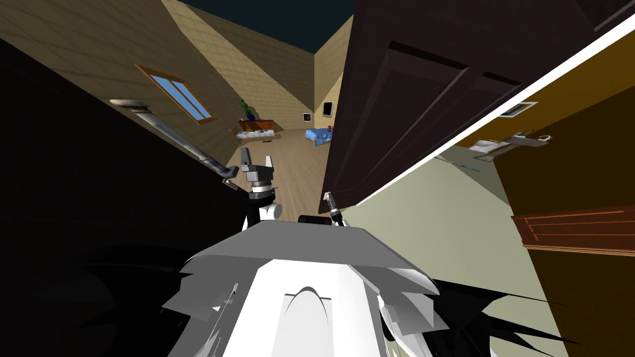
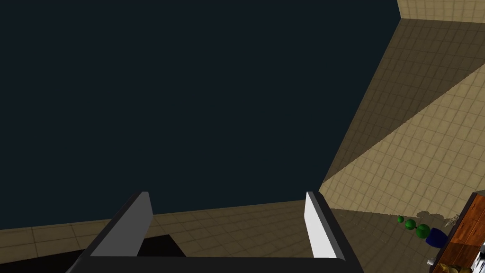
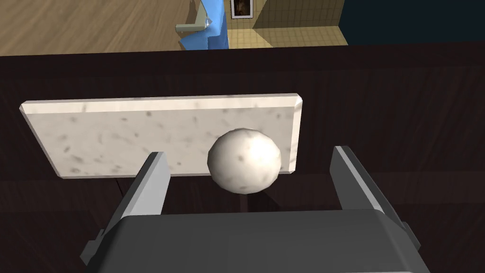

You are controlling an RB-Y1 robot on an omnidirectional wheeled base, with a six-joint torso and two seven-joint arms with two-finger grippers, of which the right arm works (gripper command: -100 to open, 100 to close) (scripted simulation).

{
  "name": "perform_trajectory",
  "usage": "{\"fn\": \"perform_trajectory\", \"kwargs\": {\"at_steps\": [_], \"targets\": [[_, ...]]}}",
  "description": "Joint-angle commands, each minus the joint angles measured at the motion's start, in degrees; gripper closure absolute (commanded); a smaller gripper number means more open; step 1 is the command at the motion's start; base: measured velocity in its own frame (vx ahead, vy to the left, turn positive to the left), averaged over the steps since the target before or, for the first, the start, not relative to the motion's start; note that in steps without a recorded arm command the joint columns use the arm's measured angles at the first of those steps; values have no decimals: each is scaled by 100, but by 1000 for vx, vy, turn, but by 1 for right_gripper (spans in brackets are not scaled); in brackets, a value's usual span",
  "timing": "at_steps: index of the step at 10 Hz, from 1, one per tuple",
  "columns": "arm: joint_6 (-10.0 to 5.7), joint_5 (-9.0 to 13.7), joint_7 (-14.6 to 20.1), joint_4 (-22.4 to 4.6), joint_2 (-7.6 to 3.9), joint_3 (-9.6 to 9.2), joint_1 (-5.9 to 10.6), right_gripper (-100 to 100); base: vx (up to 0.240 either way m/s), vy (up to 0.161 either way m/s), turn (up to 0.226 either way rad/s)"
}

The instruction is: Push the door open

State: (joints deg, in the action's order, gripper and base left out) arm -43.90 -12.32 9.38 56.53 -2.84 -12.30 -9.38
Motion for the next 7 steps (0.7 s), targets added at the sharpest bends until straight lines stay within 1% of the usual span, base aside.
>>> {"fn": "perform_trajectory", "kwargs": {"at_steps": [1,2,7], "targets": [[0,0,0,0,0,0,0,-100,63,20,1],[0,0,0,0,0,0,0,100,-13,-3,-8],[0,0,0,0,0,0,0,100,-10,-3,3]]}}
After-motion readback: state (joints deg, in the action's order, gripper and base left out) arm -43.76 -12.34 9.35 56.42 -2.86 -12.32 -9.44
